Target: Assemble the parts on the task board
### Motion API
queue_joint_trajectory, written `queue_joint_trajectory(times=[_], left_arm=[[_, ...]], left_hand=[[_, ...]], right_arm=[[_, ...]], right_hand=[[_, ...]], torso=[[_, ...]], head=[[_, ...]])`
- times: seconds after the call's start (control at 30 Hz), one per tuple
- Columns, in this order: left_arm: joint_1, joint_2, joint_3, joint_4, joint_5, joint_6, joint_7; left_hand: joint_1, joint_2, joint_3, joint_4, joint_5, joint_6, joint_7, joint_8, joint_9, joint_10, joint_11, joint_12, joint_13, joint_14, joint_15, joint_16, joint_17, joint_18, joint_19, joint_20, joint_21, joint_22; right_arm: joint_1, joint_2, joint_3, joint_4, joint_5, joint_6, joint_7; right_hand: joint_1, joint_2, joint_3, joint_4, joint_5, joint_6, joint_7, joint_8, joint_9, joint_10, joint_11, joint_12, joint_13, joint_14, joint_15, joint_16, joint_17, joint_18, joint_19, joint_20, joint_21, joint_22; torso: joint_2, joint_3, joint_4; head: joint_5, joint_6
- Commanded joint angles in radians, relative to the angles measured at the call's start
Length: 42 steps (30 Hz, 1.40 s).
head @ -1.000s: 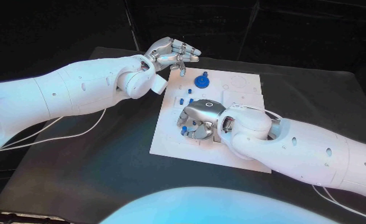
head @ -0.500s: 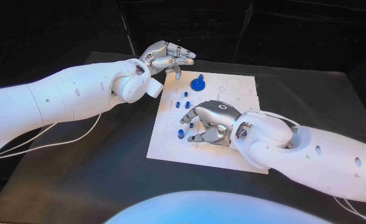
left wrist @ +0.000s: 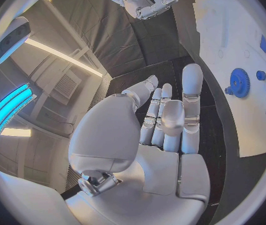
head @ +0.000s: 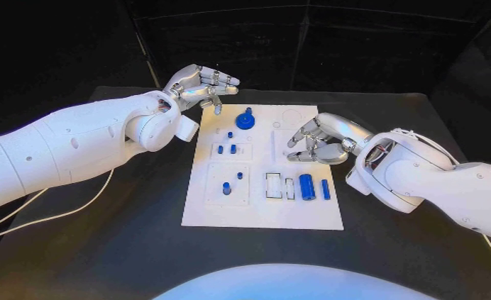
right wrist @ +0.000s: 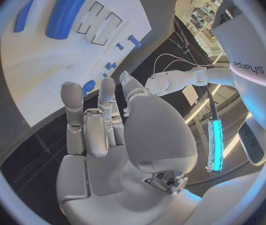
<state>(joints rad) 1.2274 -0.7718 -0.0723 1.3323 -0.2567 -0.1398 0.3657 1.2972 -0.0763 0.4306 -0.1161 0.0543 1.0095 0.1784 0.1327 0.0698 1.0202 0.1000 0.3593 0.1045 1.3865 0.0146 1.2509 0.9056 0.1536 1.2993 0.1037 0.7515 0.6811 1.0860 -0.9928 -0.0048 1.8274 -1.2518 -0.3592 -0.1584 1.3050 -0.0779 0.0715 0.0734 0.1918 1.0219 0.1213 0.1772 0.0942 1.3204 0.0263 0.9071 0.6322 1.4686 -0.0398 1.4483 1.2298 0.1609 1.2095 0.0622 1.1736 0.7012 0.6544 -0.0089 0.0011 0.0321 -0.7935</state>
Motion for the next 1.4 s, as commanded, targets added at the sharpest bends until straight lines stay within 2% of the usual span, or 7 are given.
queue_joint_trajectory(times=[0.03,0.13,0.2,0.43,0.8,1.1,1.4], left_arm=[[0.001,-0.003,0.000,0.003,0.004,0.007,0.007],[0.001,-0.007,0.000,0.003,0.004,0.007,0.006],[0.001,-0.008,0.000,0.003,0.004,0.007,0.007],[0.001,-0.006,0.000,0.001,0.004,0.006,0.008],[0.000,-0.004,0.000,-0.004,0.004,0.009,0.009],[-0.001,-0.001,-0.001,-0.006,0.004,0.010,0.009],[-0.002,-0.003,-0.001,-0.004,0.004,0.010,0.010]], left_hand=[[-0.008,0.001,-0.003,0.000,-0.002,-0.006,-0.002,0.004,0.000,-0.008,0.003,0.009,0.002,-0.005,-0.002,0.001,0.001,0.020,-0.003,0.005,-0.001,0.001],[-0.010,0.000,-0.004,0.001,-0.002,-0.007,-0.001,0.005,0.000,-0.009,0.003,0.010,0.002,-0.005,-0.002,0.001,0.000,0.020,-0.003,0.005,-0.001,0.001],[-0.012,0.000,-0.005,0.003,-0.002,-0.007,-0.001,0.006,0.000,-0.009,0.003,0.011,0.003,-0.005,-0.001,0.001,0.000,0.020,-0.003,0.005,-0.002,0.000],[-0.025,0.003,-0.011,0.012,-0.002,-0.010,-0.001,0.010,0.000,-0.014,0.004,0.018,0.004,-0.005,-0.001,0.002,-0.001,0.020,-0.003,0.006,-0.004,-0.001],[-0.027,0.003,-0.012,0.014,-0.002,-0.010,-0.001,0.010,0.000,-0.016,0.004,0.020,0.005,-0.005,-0.001,0.002,-0.001,0.020,-0.003,0.007,-0.004,-0.001],[-0.029,0.004,-0.013,0.015,-0.002,-0.011,-0.001,0.011,0.000,-0.017,0.004,0.021,0.005,-0.005,0.000,0.003,-0.001,0.020,-0.003,0.007,-0.005,-0.001],[-0.029,0.004,-0.013,0.015,-0.002,-0.011,-0.001,0.011,0.000,-0.017,0.004,0.021,0.005,-0.005,0.000,0.003,-0.001,0.020,-0.003,0.007,-0.005,-0.001]], right_arm=[[0.000,-0.022,0.000,0.011,-0.019,0.004,-0.077],[-0.007,-0.047,0.000,0.026,-0.093,0.024,-0.120],[-0.012,-0.059,-0.001,0.036,-0.128,0.036,-0.148],[-0.040,-0.081,-0.002,0.059,-0.215,0.134,-0.282],[-0.064,-0.074,-0.004,0.061,-0.259,0.171,-0.366],[-0.092,-0.050,-0.005,0.049,-0.276,0.173,-0.374],[-0.118,-0.012,-0.005,0.011,-0.297,0.167,-0.375]], right_hand=[[-0.020,0.000,-0.036,0.023,0.008,0.001,-0.013,0.028,0.009,0.056,-0.003,0.227,0.290,0.063,-0.008,0.039,0.094,-0.020,0.023,-0.002,0.023,0.043],[-0.067,0.008,-0.087,0.074,0.105,0.010,-0.023,0.066,0.031,0.146,-0.010,0.474,0.634,0.079,-0.012,0.079,0.202,-0.030,0.055,-0.006,0.061,0.110],[-0.085,0.012,-0.114,0.101,0.116,0.011,-0.025,0.083,0.045,0.176,-0.012,0.541,0.737,0.082,-0.014,0.088,0.226,-0.032,0.063,-0.008,0.071,0.129],[-0.125,-0.012,-0.211,0.214,0.018,-0.027,-0.022,0.118,0.087,0.178,-0.006,0.571,0.789,0.084,-0.009,0.095,0.248,-0.035,0.065,-0.005,0.081,0.148],[-0.137,-0.035,-0.234,0.222,-0.002,-0.045,-0.019,0.133,0.104,0.169,-0.004,0.560,0.779,0.084,-0.007,0.096,0.252,-0.035,0.063,-0.002,0.081,0.148],[-0.144,-0.034,-0.235,0.221,-0.007,-0.046,-0.020,0.138,0.109,0.170,-0.004,0.561,0.782,0.084,-0.007,0.096,0.253,-0.035,0.063,-0.001,0.081,0.149],[-0.129,-0.013,-0.228,0.219,0.026,-0.052,-0.022,0.158,0.127,0.174,-0.006,0.565,0.793,0.085,-0.008,0.097,0.258,-0.035,0.063,-0.002,0.082,0.152]], torso=[[-0.003,0.0014,-0.0056],[-0.003,-0.0002,-0.0045],[-0.003,-0.0014,-0.0047],[-0.010,-0.0032,-0.0081],[-0.018,-0.0003,-0.0101],[-0.017,-0.0030,-0.0091],[-0.016,-0.0014,-0.0121]], head=[[-0.027,0.000],[-0.046,0.002],[-0.052,0.001],[-0.051,-0.010],[-0.052,-0.011],[-0.051,-0.009],[-0.048,-0.010]])
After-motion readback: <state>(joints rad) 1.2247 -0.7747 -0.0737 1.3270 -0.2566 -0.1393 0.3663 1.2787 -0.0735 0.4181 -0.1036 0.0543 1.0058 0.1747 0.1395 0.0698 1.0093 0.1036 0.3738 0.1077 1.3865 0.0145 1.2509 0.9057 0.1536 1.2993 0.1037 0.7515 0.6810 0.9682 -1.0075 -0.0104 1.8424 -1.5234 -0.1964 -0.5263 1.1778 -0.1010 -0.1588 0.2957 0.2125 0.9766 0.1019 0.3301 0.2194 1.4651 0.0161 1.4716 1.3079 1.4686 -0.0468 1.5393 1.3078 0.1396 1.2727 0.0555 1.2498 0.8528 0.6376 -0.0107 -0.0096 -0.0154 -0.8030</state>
